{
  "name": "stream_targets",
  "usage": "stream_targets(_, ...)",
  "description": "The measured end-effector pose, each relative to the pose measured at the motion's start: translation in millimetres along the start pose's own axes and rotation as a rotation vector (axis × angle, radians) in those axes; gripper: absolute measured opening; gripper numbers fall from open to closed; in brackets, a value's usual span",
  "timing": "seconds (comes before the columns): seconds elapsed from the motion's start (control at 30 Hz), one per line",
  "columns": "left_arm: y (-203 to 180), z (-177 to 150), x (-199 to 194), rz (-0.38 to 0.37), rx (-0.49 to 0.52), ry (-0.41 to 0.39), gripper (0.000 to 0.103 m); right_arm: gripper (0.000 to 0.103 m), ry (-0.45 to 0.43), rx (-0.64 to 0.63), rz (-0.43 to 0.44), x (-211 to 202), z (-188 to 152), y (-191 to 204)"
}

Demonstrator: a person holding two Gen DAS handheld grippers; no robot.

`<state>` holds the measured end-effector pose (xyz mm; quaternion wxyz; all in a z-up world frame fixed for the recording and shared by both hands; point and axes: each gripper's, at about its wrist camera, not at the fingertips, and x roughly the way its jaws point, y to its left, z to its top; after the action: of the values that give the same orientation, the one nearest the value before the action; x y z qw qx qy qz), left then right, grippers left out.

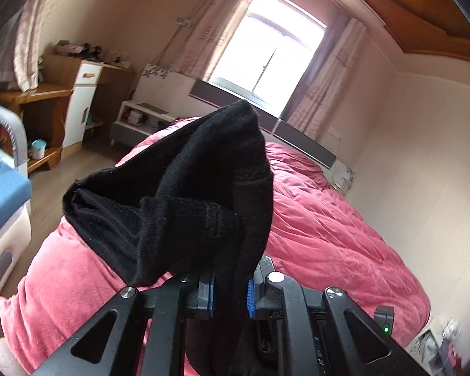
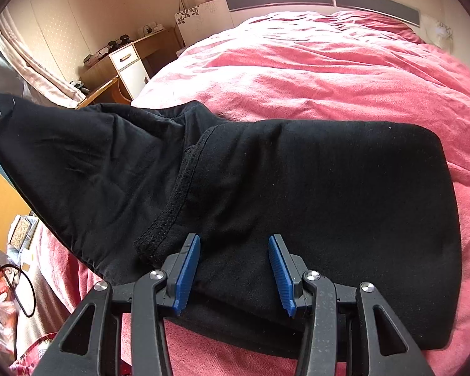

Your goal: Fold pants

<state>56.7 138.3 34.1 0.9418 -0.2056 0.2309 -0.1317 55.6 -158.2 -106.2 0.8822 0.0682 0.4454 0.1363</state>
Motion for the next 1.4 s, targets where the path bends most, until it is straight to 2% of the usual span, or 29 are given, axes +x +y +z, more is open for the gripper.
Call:
stream_targets(0.4, -57, -17, 13, -0.135, 0.190, 0.085, 0.014, 0.047, 0.007, 0.033, 0.027, -2, 3, -10)
stream_targets(0.57, -80, -34, 19, -0.168, 0.299, 0.127, 0.014, 0.047, -0.039, 0.044, -0.005, -29, 10, -27)
stream_targets(0.67, -98, -49, 27, -0.169, 0.397, 0.153, 0.014, 0.047, -0.059, 0.075, -0.035, -47, 12, -48)
stream_targets(0.77, -122, -72, 39, -0.163, 0.540, 0.197, 0.014, 0.047, -0.086, 0.125, -0.064, -65, 13, -70)
stream_targets(0.83, -143, -94, 48, -0.171, 0.671, 0.245, 0.014, 0.047, -0.103, 0.153, -0.086, -74, 14, -85)
stream_targets(0.9, -161, -123, 58, -0.178, 0.826, 0.301, 0.014, 0.047, -0.123, 0.180, -0.113, -83, 15, -99)
stream_targets(1.0, -179, -167, 70, -0.157, 1.014, 0.338, 0.014, 0.047, -0.145, 0.229, -0.125, -94, 16, -118)
stream_targets(1.07, -183, -186, 81, -0.136, 1.074, 0.359, 0.014, 0.047, -0.153, 0.247, -0.133, -99, 16, -126)
stream_targets(1.13, -185, -200, 91, -0.126, 1.082, 0.396, 0.018, 0.047, -0.160, 0.253, -0.143, -101, 17, -131)
stream_targets(1.2, -185, -205, 95, -0.149, 1.044, 0.446, 0.022, 0.047, -0.163, 0.260, -0.148, -103, 16, -135)
stream_targets(1.33, -171, -194, 83, -0.231, 0.968, 0.461, 0.031, 0.049, -0.172, 0.296, -0.131, -103, 15, -146)
stream_targets(1.4, -165, -183, 71, -0.295, 0.880, 0.483, 0.031, 0.056, -0.177, 0.325, -0.110, -103, 14, -151)
